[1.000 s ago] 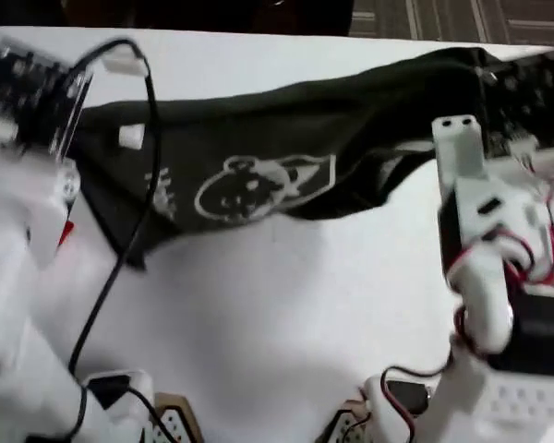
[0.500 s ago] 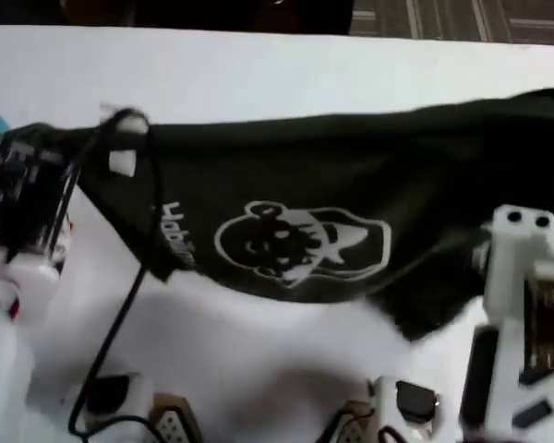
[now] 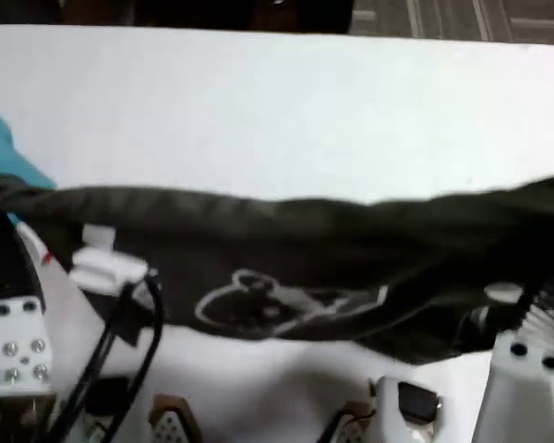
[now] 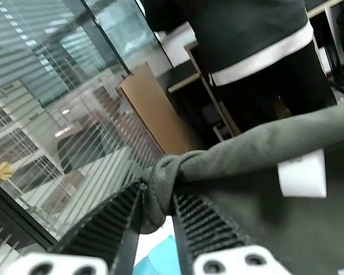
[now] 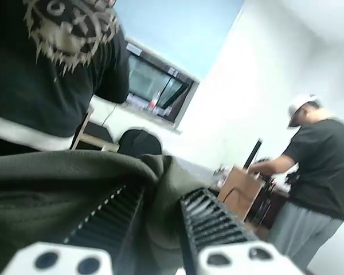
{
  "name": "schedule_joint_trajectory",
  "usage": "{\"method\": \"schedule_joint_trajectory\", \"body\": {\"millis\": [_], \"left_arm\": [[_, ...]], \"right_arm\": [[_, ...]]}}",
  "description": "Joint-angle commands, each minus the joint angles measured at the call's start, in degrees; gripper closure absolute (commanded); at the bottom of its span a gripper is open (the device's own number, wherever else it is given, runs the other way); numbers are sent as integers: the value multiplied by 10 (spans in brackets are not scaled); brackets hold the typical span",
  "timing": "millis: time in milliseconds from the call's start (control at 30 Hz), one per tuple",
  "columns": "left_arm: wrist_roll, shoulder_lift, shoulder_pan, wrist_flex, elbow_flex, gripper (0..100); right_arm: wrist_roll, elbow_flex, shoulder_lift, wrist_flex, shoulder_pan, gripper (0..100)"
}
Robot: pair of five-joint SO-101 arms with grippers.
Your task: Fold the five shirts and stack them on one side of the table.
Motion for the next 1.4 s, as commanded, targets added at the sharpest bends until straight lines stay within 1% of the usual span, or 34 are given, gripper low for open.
{"method": "schedule_joint_trajectory", "body": {"millis": [0, 100, 267, 533, 833, 1033, 1133, 1200, 1267, 1367], "left_arm": [[4, -3, 5, -11, -3, 976], [4, -3, 5, -10, 7, 976], [4, -7, 3, -11, 78, 976], [5, -9, 2, -8, 86, 976], [3, -107, 2, -4, 91, 976], [2, -122, 2, -4, 93, 976], [1, -122, 2, -12, 141, 976], [1, -122, 2, -34, 203, 976], [1, -123, -11, -76, 271, 976], [4, -122, -33, -175, 378, 976]], "right_arm": [[1, -25, 0, 0, 5, 980], [1, -25, 0, -17, 5, 980], [1, -23, 2, -47, 5, 980], [1, -25, -1, -22, 2, 980], [0, -20, -49, 0, 1, 980], [0, -17, -52, 0, 1, 980], [-1, 28, -36, -7, 1, 980], [-1, 69, -19, -17, 0, 979], [-1, 116, -1, -37, -3, 979], [-1, 195, 23, -81, -36, 979]]}}
